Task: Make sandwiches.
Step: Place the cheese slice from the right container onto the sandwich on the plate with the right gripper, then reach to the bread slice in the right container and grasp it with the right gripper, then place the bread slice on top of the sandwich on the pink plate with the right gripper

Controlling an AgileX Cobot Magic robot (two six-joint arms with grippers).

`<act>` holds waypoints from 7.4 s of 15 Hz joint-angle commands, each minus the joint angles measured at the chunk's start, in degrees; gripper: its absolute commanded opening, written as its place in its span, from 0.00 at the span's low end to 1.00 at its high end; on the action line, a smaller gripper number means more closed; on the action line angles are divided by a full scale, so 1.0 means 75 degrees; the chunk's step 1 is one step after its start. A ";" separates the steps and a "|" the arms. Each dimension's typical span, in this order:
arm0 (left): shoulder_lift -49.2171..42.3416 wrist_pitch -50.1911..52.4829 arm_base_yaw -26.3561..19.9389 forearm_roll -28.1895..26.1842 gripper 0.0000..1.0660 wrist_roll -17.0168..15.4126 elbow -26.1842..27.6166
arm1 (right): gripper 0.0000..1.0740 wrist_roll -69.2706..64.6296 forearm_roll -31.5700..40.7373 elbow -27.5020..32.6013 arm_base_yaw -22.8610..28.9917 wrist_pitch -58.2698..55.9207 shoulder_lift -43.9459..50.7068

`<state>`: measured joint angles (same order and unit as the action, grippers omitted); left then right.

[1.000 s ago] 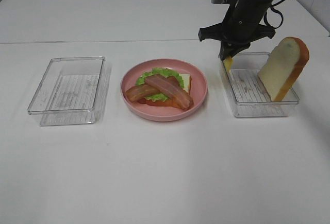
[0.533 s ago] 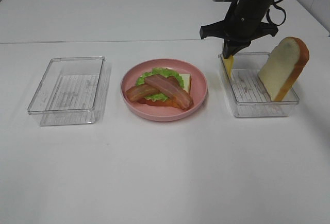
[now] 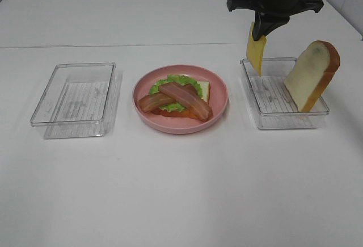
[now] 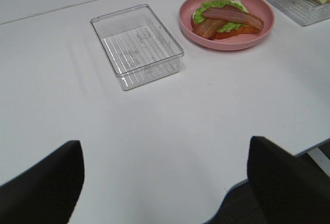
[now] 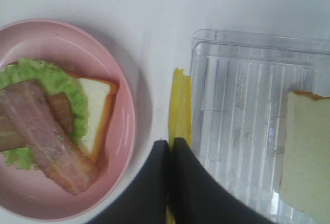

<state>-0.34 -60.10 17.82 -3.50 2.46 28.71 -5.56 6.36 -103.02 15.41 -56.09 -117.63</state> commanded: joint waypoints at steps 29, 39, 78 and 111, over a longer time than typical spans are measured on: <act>-0.0061 0.0069 0.0015 0.0000 0.77 0.0008 -0.0008 | 0.00 0.2384 0.5141 0.0924 0.0963 0.2674 -0.1536; -0.0061 0.0069 0.0015 0.0000 0.77 0.0008 -0.0008 | 0.09 0.1192 0.3262 0.0901 0.0963 0.2429 -0.1261; -0.0061 0.0069 0.0015 0.0000 0.77 0.0008 -0.0008 | 0.43 0.1245 0.0076 0.0879 -0.2231 0.0023 -0.0176; -0.0061 0.0069 0.0015 0.0000 0.77 0.0008 -0.0008 | 0.00 0.5042 0.9190 0.4118 -0.0275 0.2895 0.0733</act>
<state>-0.34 -60.10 17.82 -3.50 2.46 28.71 31.46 73.80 -72.25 13.06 -36.10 -112.07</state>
